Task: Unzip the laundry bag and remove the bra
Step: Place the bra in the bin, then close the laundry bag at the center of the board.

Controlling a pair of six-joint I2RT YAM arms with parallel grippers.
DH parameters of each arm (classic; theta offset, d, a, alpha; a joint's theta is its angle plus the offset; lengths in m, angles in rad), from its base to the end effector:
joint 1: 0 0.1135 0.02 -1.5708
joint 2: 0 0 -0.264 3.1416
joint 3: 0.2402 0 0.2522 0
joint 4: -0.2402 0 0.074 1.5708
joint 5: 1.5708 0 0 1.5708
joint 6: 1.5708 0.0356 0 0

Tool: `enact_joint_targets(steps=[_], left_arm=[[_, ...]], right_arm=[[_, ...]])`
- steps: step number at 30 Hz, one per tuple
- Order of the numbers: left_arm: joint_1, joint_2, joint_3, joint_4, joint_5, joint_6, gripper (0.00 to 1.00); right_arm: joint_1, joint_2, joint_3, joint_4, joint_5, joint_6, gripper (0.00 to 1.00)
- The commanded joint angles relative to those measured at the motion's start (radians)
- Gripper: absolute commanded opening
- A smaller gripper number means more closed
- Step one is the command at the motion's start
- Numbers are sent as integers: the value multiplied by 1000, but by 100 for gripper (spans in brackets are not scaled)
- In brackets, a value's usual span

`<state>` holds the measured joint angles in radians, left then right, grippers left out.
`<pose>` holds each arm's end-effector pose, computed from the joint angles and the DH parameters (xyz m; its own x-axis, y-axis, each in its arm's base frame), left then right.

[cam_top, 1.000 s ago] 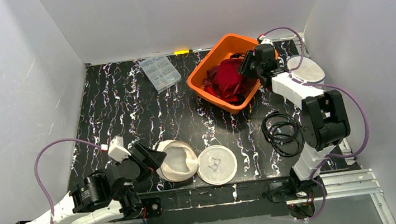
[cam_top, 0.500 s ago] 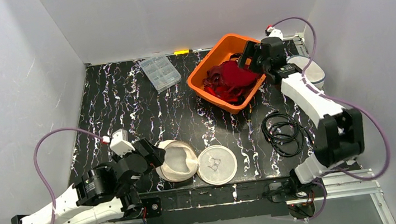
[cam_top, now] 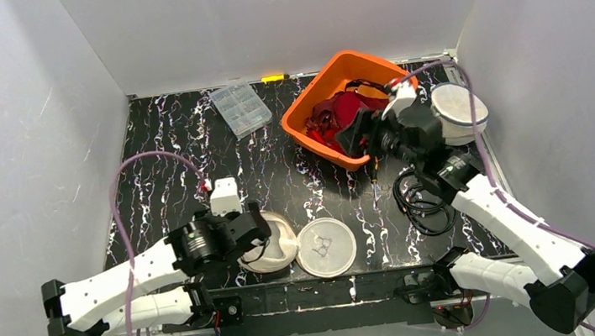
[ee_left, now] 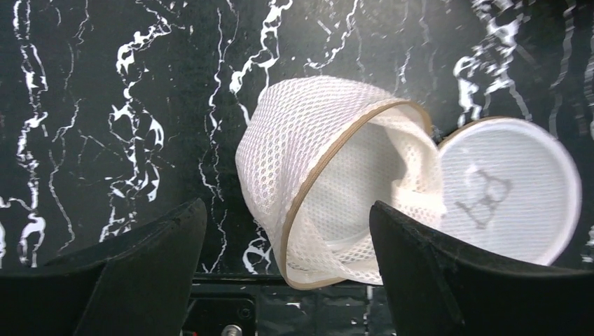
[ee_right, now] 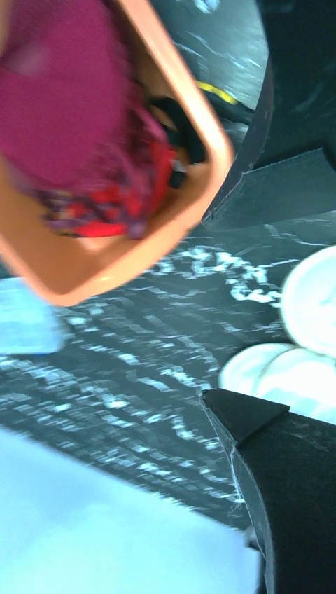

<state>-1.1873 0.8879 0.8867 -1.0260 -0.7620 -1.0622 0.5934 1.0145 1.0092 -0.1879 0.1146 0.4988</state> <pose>0.0789 -0.1299 0.2926 -0.6252 -0.1392 -0.7679 -0.0180 0.9863 -0.1640 0.1956 0.1270 0.3754 -0.3610 0.3297 -0.8723 -0.3300 0.8297 0.4502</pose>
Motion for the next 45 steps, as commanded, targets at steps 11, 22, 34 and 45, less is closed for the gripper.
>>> enact_joint_targets(steps=[11,22,34,45], left_arm=[[17,142,-14,-64,-20,-30,57],[22,132,-90,24,36,-20,31],[22,54,-118,79,93,10,6],[22,-17,-152,139,133,33,0]], right_arm=[[185,-21,-430,-38,-40,223,77],[315,52,-531,-105,55,385,73],[426,126,-563,-57,118,459,52],[462,-20,-458,-230,225,414,1]])
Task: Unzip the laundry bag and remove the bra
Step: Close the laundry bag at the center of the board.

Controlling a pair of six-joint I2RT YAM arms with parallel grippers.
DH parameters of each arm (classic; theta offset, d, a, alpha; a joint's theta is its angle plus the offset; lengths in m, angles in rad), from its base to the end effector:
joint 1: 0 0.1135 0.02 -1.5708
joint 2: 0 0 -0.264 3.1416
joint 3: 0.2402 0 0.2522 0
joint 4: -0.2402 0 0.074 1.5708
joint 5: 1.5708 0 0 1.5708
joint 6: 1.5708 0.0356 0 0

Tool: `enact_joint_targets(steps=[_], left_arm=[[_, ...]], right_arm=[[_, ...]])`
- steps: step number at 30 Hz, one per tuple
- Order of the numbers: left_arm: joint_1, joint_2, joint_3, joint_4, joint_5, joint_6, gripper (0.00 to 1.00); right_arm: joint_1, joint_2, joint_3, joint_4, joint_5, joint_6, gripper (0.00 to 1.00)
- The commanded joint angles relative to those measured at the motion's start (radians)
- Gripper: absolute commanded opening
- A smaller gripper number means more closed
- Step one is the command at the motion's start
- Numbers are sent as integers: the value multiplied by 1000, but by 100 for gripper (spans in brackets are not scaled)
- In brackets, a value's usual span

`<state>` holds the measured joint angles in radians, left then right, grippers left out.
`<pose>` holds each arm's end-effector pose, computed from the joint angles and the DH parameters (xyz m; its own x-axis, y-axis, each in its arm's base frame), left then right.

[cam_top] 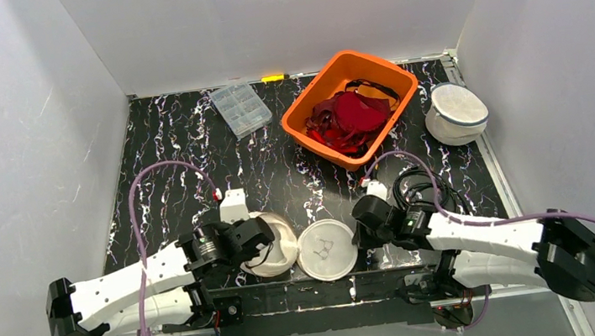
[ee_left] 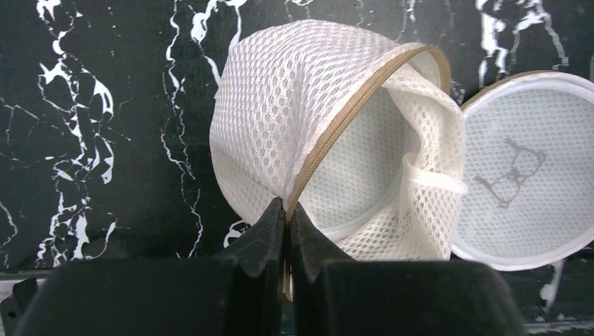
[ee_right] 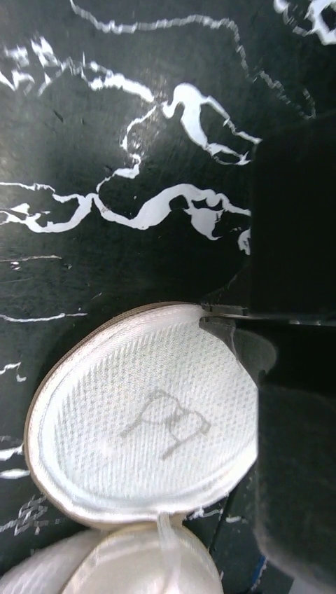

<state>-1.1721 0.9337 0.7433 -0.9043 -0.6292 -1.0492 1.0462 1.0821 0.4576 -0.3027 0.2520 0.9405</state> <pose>0.0822 -0.1411 0.2469 -0.7271 -0.0795 -0.6819 0.0199 0.9904 -0.1368 0.1053 0.1643 0.1653 -0.8527 0.0884 -0.5148 -0.1262 0.9215 0.3672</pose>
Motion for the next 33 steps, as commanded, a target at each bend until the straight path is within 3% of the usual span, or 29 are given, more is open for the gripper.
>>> enact_joint_targets(steps=[1,8,14,19,22,28,30,33], left_arm=[[6,-83,-9,30,5,27,0],[6,-203,-18,187,63,116,0],[6,-126,18,370,111,210,0],[7,40,110,412,116,267,0],[19,116,167,365,117,255,0],[80,60,223,314,155,218,0],[94,23,210,353,173,236,0],[128,65,177,400,272,274,0]], right_arm=[[8,-112,133,-152,107,-46,1],[8,-178,444,-383,219,-192,1],[8,-143,654,-467,221,-298,1],[8,-89,820,-548,221,-375,1],[9,-53,953,-645,308,-434,1],[9,11,1257,-727,374,-536,1],[9,35,1285,-723,369,-559,1],[9,30,1138,-640,315,-549,1]])
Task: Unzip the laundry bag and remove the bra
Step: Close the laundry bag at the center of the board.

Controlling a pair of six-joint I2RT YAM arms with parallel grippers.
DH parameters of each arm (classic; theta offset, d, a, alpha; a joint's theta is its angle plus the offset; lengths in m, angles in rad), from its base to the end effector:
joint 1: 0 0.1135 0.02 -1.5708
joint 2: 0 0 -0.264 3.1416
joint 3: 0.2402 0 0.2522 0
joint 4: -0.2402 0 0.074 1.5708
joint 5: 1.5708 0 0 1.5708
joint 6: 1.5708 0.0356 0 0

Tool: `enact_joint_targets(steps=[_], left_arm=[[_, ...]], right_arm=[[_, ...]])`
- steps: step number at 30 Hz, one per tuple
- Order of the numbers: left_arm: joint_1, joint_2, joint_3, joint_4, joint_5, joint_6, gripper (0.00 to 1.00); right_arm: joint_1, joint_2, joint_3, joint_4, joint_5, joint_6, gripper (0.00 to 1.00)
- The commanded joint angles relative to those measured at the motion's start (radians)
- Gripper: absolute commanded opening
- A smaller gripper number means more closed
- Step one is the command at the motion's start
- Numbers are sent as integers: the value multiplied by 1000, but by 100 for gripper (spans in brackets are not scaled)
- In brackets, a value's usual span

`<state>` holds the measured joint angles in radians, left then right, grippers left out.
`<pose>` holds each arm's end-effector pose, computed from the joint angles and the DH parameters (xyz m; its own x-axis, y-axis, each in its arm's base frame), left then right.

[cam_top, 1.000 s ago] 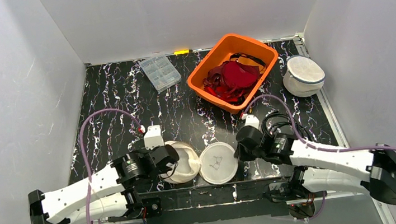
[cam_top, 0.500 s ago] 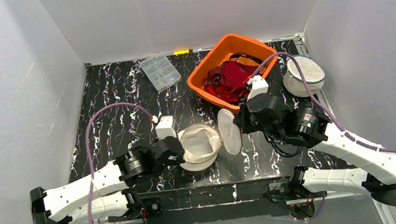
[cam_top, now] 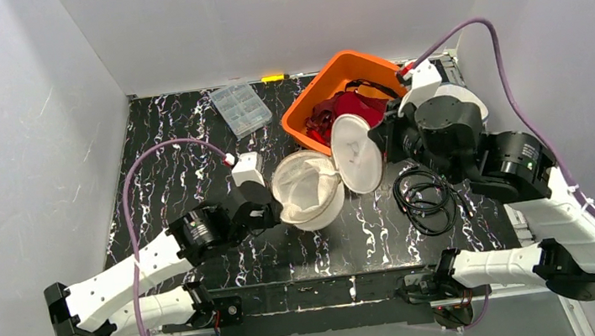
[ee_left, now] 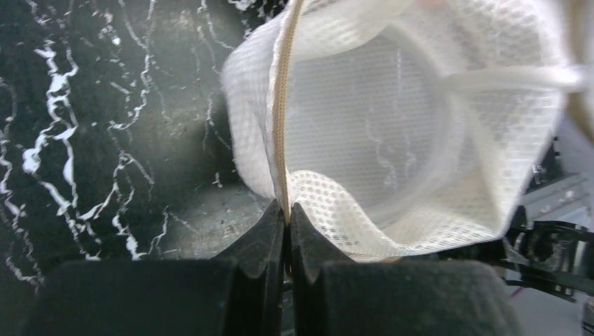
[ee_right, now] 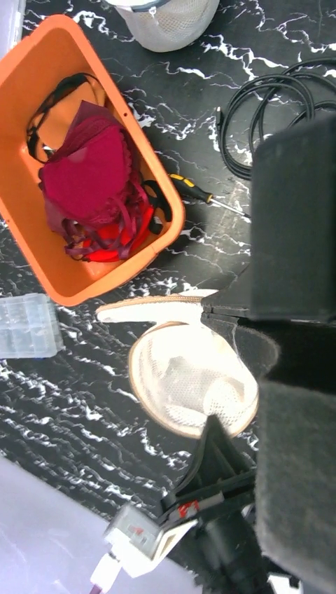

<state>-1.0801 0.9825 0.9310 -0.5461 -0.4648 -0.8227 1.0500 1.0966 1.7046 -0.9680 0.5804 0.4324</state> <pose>0.1124 -0.1766 0.3209 -0.6303 -0.2107 -0.7472 0.2232 0.8726 -0.4344 0.0982 0.1320 0.5010 -0.3561 0.0835 -0.9307 -0.3533 0.9100 0.2168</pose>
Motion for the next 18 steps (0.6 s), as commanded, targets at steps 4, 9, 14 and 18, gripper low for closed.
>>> enact_joint_targets(steps=[4,9,14,18], left_arm=[[66,65,108,-54,169,86,0],[67,-98,161,62,125,181,0],[68,104,45,-8,281,97,0],[68,85,36,13,249,103,0]], right_arm=[[4,36,-208,79,-34,-20,1],[5,68,26,75,38,-69,1],[5,49,-171,137,19,-52,1],[5,84,-188,113,16,-55,1]])
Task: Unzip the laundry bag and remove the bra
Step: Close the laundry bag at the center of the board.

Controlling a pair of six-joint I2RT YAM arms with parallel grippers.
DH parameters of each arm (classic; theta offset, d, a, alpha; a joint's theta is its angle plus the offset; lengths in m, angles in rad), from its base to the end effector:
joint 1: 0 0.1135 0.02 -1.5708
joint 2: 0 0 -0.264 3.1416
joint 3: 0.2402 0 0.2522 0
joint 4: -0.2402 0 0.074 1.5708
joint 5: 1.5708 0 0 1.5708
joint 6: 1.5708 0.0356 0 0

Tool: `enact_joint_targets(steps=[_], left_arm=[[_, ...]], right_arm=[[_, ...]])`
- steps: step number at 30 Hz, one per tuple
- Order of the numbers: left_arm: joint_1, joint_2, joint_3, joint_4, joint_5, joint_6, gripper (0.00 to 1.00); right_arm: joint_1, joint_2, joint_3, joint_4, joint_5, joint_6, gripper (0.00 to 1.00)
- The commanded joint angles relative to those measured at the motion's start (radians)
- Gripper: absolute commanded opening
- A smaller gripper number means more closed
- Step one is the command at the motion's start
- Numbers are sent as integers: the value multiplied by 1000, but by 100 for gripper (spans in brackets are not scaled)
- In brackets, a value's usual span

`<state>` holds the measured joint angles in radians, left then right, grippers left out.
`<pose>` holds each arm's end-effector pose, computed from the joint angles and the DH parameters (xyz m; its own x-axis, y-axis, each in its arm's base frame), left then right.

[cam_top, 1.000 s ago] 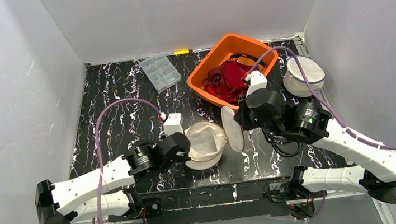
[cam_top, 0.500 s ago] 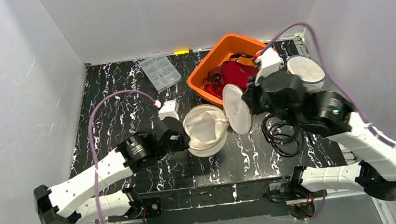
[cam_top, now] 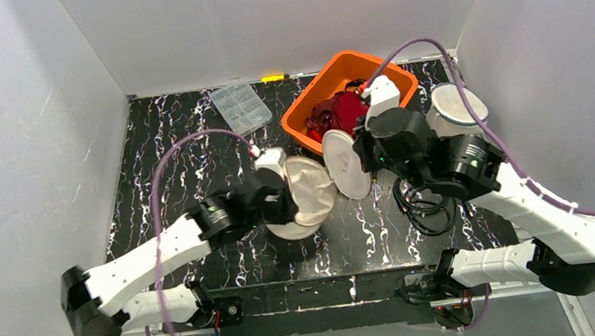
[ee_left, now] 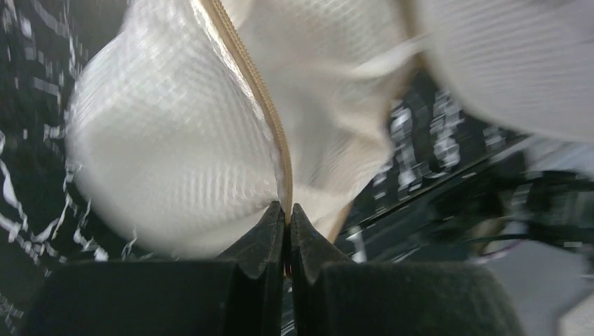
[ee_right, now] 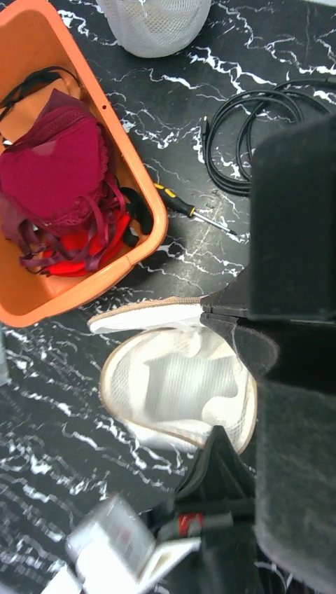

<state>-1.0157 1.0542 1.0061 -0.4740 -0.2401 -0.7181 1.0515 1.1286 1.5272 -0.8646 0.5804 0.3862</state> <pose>0.1291 -0.1921 0.3371 -0.6696 -0.1329 -0.7308 0.3669 0.7963 -0.4810 0.1173 0.1659 0.4559 -0.3884 -0.0448 -0.9204 -0.3633 0.9254 0.1083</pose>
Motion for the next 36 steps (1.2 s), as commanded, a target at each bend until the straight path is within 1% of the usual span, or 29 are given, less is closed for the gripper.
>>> enact_joint_targets(steps=[1,4,7,9,11,14,15,17,21,24,28,30,31,34,36], left_arm=[[3,-31,-22,-38,-2,21,0],[3,-154,1,76,-65,104,0],[5,-188,-29,101,-86,107,0],[5,-144,-73,67,-72,61,0],[5,-71,-132,47,-20,-7,0],[3,10,-223,110,75,-70,0],[3,5,-244,141,89,-78,0],[3,-48,-264,186,71,-76,0],[3,-153,-238,201,3,-14,0],[4,-140,-220,149,-8,-26,0],[5,-102,-263,135,40,-81,0],[5,-112,-286,135,44,-97,4],[4,-124,-289,134,41,-97,8],[5,-167,-277,121,20,-78,29],[5,-188,-257,111,12,-57,45]], right_arm=[[3,53,32,12,26,-30,1],[3,24,156,78,37,-110,1],[2,5,192,123,45,-160,1],[4,6,136,110,51,-157,1],[4,-3,27,113,43,-127,1],[3,-1,-89,107,9,-85,1],[4,0,-106,104,-2,-75,1],[4,-13,-104,116,-7,-72,1],[3,-53,-52,166,-19,-110,1],[3,-24,-52,133,-19,-104,1],[3,-33,-173,159,-47,-69,1],[3,-41,-203,171,-56,-55,1],[2,-42,-208,169,-60,-50,1],[3,-43,-206,154,-63,-38,1],[4,-43,-203,151,-72,-33,1]])
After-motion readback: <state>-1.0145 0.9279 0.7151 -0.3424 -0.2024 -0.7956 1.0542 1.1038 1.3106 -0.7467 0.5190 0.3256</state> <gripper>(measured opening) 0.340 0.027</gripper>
